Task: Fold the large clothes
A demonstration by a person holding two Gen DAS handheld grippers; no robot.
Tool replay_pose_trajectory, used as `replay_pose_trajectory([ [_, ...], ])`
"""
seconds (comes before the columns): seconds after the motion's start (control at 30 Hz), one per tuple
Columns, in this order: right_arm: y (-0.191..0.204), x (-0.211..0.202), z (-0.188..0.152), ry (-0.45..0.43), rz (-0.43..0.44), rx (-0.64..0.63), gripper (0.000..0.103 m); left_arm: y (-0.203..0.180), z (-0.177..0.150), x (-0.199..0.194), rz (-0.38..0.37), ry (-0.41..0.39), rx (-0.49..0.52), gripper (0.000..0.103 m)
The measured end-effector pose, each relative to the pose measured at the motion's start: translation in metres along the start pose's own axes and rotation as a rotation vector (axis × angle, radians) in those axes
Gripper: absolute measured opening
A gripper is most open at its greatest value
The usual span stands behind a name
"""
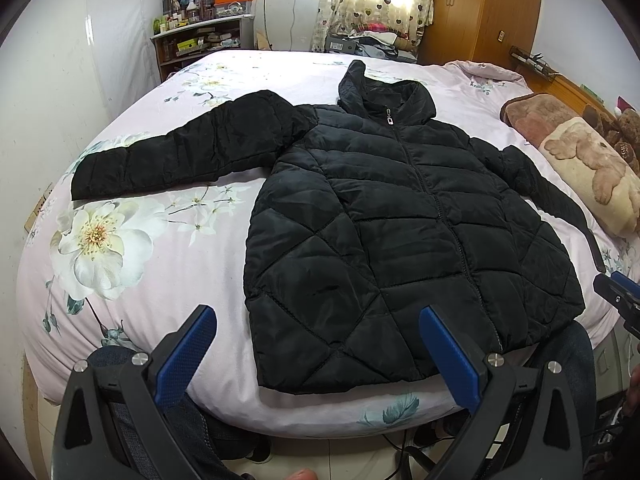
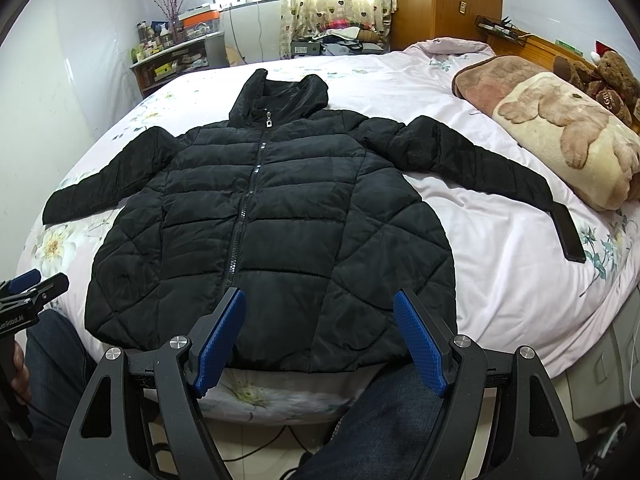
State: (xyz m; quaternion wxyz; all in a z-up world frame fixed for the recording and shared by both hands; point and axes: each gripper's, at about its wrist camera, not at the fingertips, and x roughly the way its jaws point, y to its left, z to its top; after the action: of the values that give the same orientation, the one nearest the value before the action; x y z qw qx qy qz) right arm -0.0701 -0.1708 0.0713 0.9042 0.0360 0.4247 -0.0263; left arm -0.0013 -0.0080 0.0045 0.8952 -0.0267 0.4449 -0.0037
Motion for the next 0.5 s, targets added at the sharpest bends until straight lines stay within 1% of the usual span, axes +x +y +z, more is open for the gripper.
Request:
replay_pose_trajectory([
  [0.33, -0.0001, -0.0008, 0.0008, 0.0, 0.001, 0.0, 0.076, -0.0001, 0.0008, 0.003, 0.001, 0.009, -0.001, 0.102],
  [0.5, 0.0057, 0.0056, 0.0022, 0.004, 0.008, -0.013, 0.076, 0.0047, 0.004, 0.0091, 0.007, 0.009, -0.006, 0.102],
])
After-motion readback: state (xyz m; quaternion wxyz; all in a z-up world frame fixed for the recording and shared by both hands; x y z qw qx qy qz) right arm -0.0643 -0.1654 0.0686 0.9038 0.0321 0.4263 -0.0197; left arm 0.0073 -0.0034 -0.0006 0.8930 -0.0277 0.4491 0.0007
